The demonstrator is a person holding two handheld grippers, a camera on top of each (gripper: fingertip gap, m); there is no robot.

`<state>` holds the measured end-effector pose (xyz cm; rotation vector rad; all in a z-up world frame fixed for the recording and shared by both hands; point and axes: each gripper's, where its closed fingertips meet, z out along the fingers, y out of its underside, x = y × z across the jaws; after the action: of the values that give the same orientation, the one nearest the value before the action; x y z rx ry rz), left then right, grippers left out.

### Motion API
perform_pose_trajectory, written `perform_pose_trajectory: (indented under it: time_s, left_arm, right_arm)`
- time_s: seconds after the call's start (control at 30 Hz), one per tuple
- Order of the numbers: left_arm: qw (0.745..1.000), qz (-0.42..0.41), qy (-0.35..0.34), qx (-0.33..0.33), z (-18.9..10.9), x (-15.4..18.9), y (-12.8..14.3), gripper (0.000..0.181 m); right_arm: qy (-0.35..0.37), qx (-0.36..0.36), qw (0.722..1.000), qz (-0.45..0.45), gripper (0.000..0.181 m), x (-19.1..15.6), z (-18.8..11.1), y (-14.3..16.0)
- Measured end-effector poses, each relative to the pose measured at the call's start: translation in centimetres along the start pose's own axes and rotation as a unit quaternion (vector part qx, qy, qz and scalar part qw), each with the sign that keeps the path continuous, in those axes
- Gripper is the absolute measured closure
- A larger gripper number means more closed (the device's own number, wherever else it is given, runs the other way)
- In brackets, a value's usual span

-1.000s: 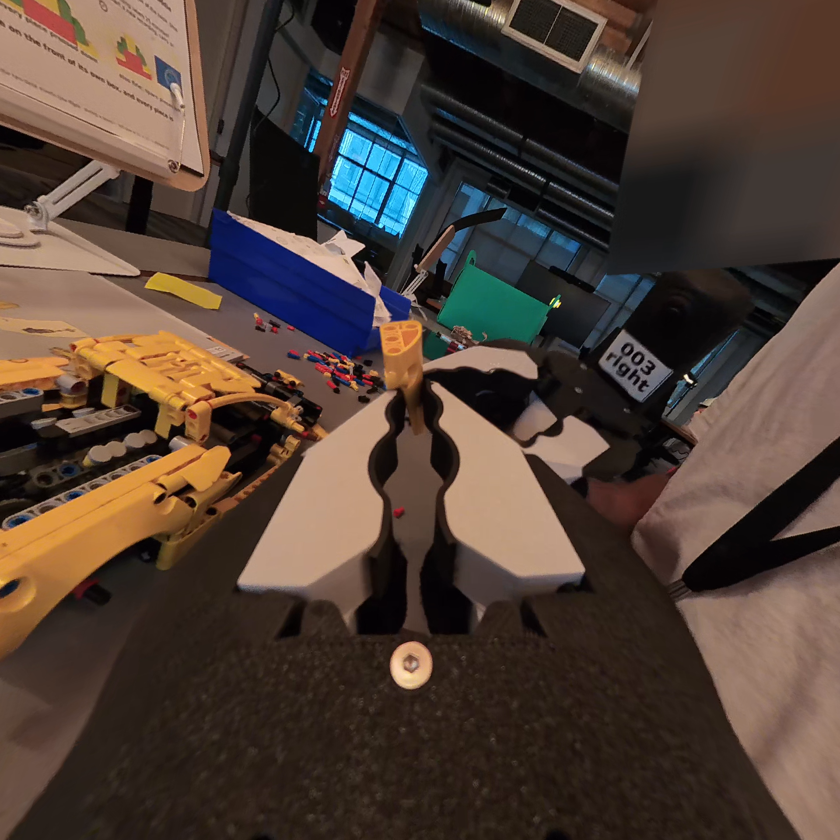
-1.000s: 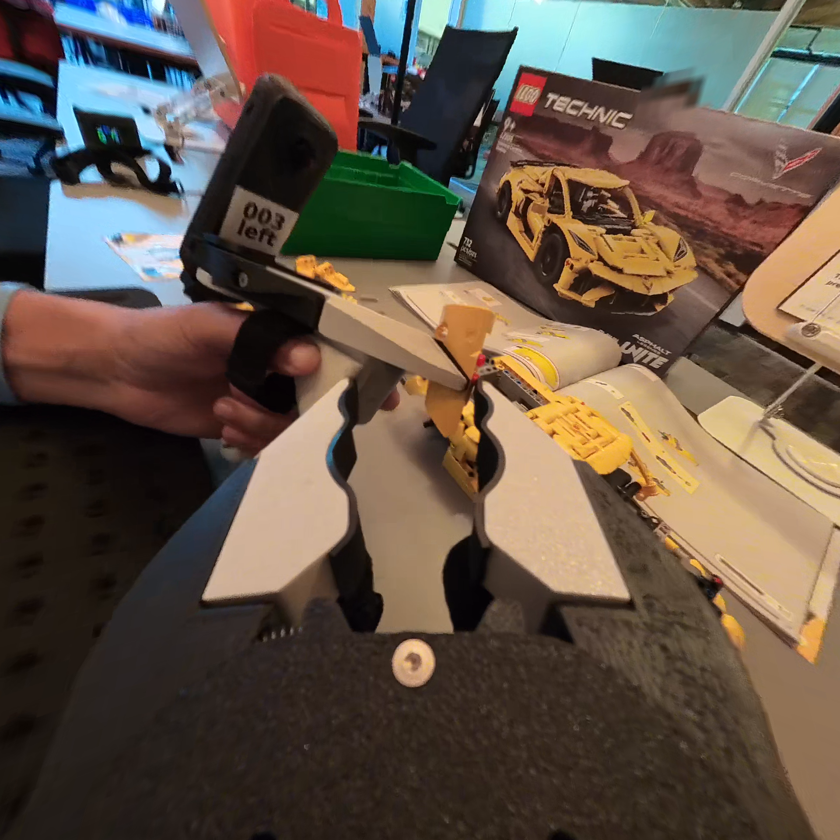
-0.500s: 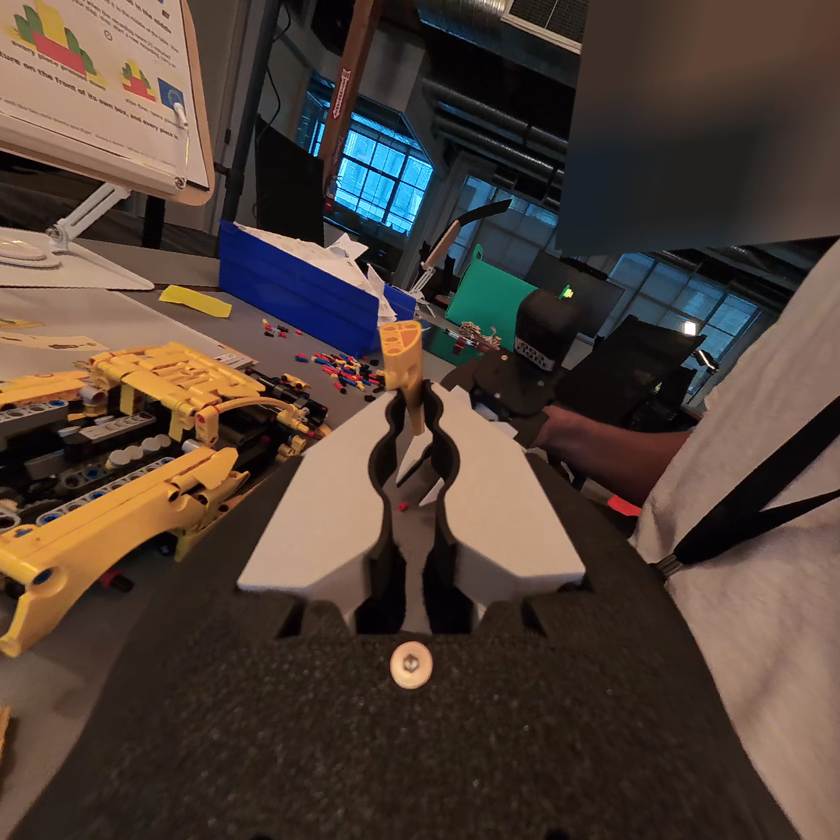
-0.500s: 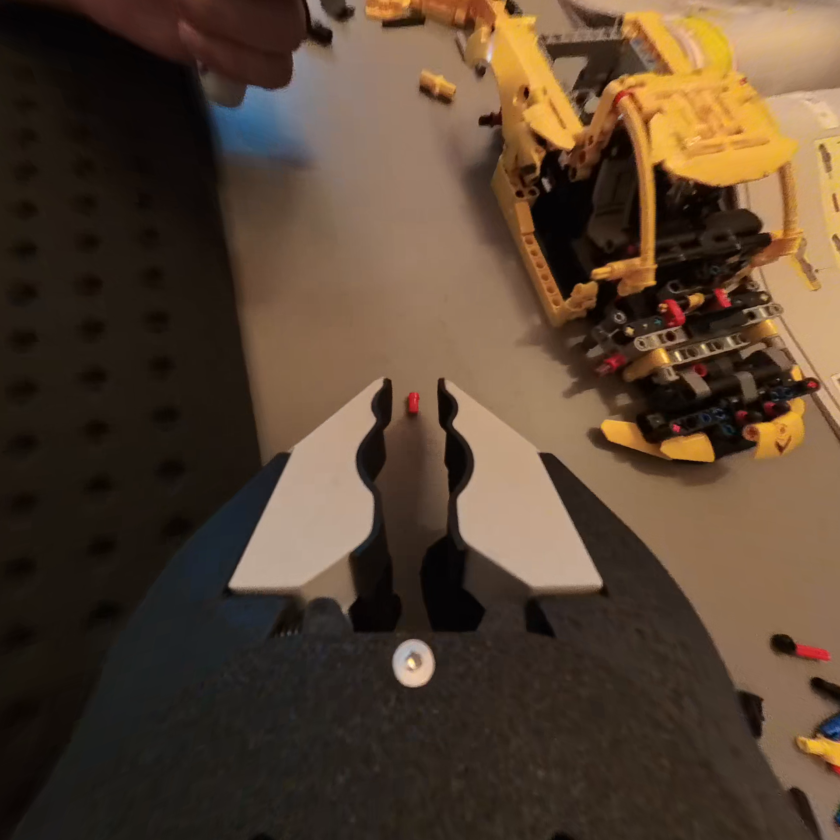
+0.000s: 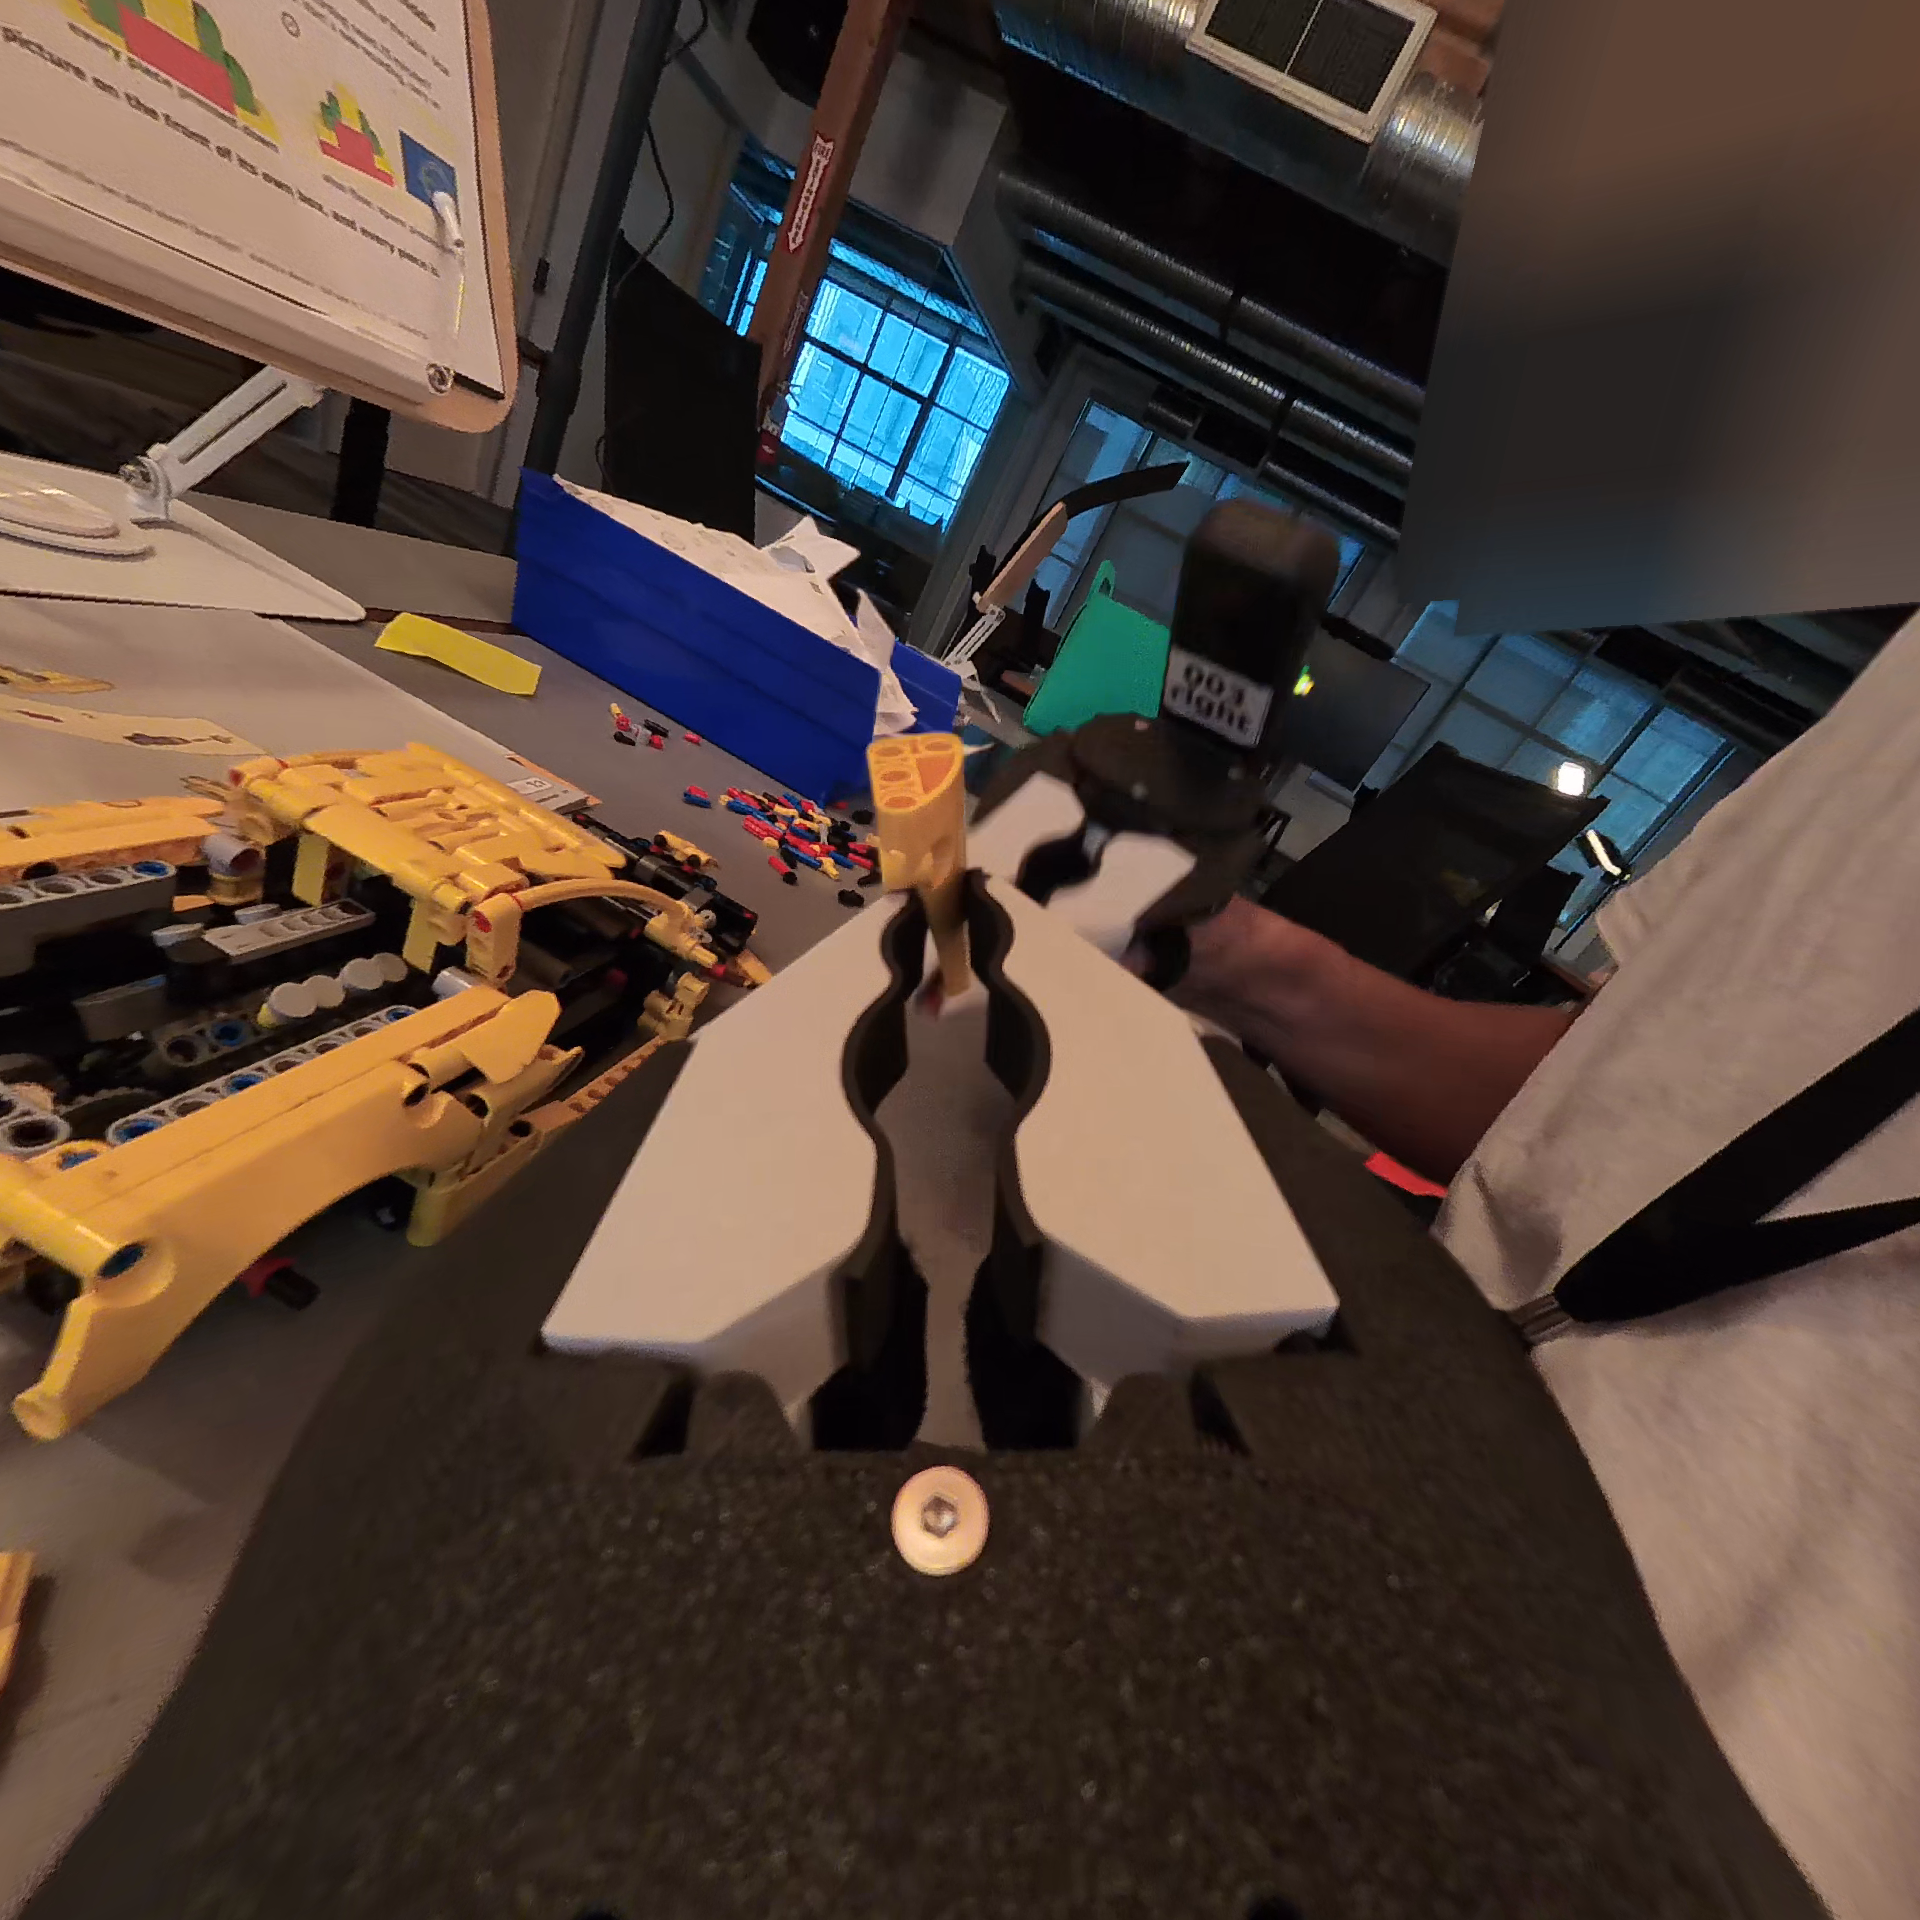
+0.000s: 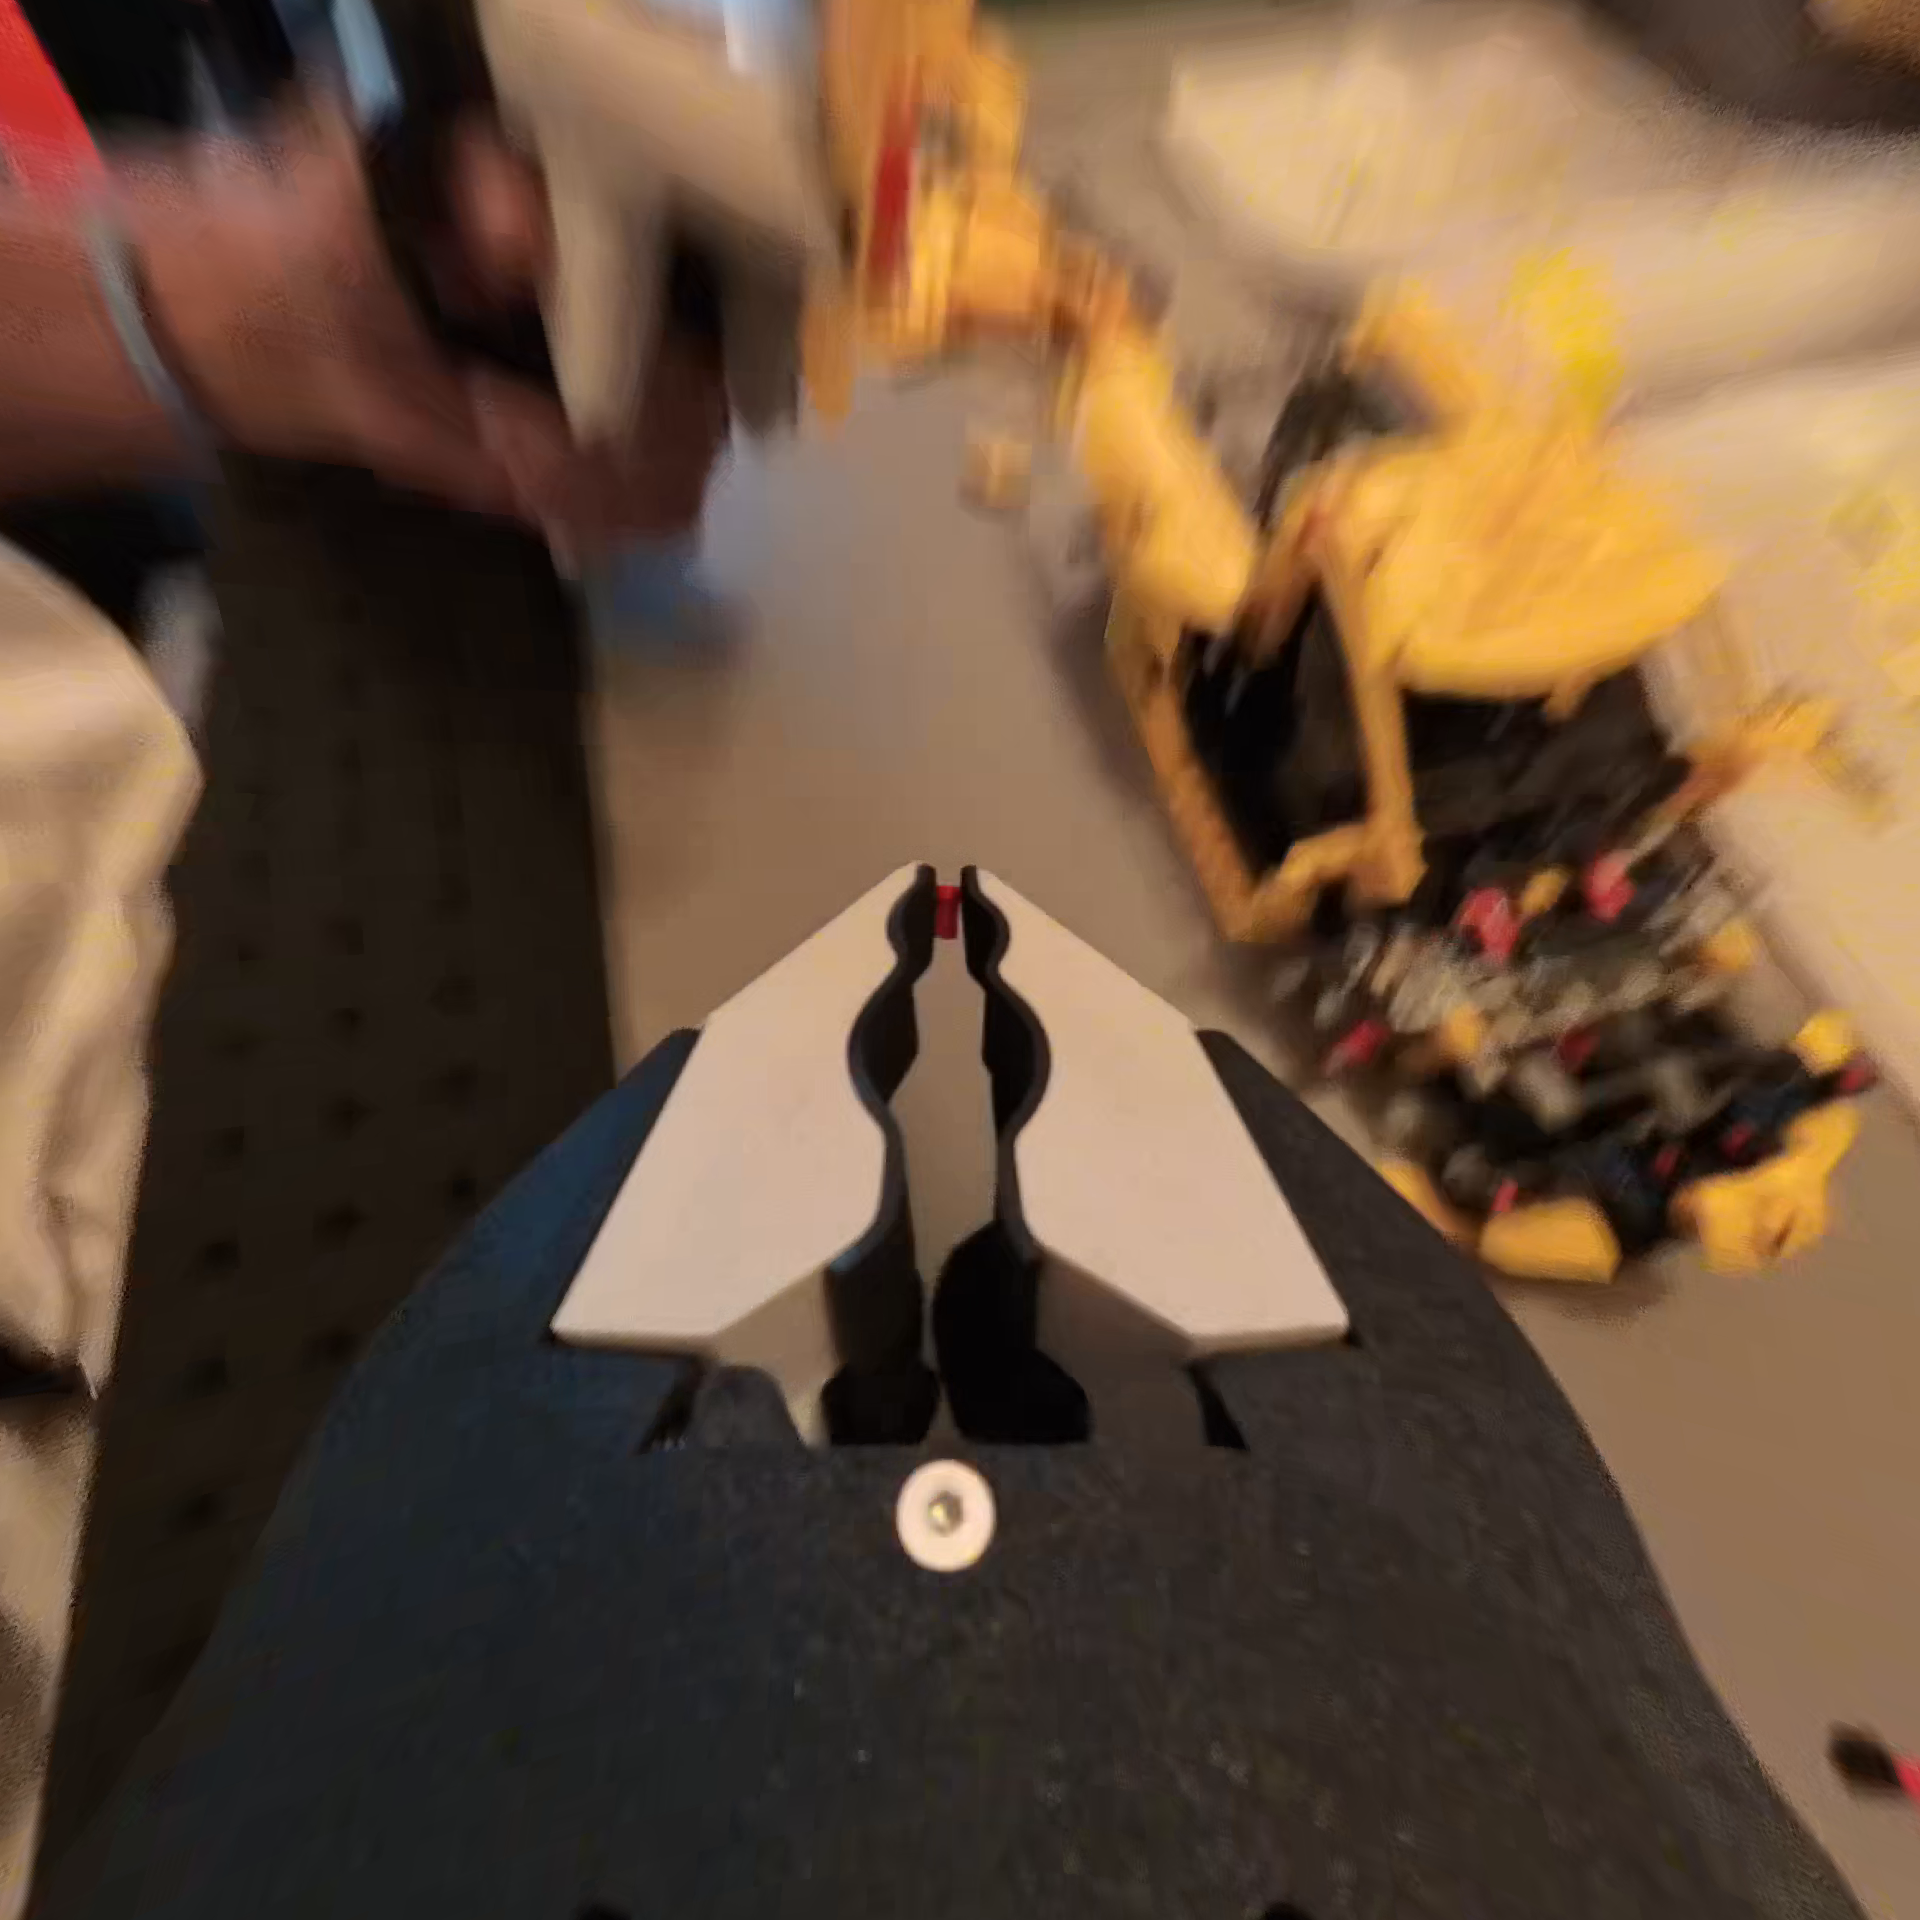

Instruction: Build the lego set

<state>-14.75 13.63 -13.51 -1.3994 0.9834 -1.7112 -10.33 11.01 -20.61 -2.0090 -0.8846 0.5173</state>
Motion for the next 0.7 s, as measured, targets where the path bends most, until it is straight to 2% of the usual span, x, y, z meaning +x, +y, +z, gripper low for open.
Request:
perform_pose_trajectory:
  time_s: [0.1,0.17,0.3,0.43,0.53,0.7]
  left_arm:
    - [1.0,-0.022,0.009,0.013,0.0,-0.1,-0.4,0.174]
    - [0.999,-0.028,0.013,0.017,0.0,0.0,-0.5,0.174]
    - [0.997,-0.04,0.033,0.059,-0.6,0.5,-1.9,0.174]
    - [0.994,-0.049,0.04,0.085,-0.9,0.5,-2.8,0.174]
    - [0.994,-0.043,0.038,0.092,-1.0,0.6,-3.0,0.174]
    - [0.994,-0.025,0.024,0.101,-1.2,0.4,-3.4,0.174]
  right_arm:
    - [-0.04,0.204,0.975,0.076,0.178,0.0,-1.5,-8.7]
    - [-0.08,0.265,0.951,0.136,0.178,-0.1,-0.9,-11.1]
    - [-0.105,0.313,0.923,0.196,0.178,-0.3,0.8,-12.3]
    - [-0.158,0.365,0.858,0.325,0.179,0.0,1.4,-12.7]
    - [-0.188,0.401,0.812,0.38,0.179,-0.2,1.4,-13.0]
    - [-0.182,0.418,0.796,0.398,0.179,-0.1,1.6,-13.2]
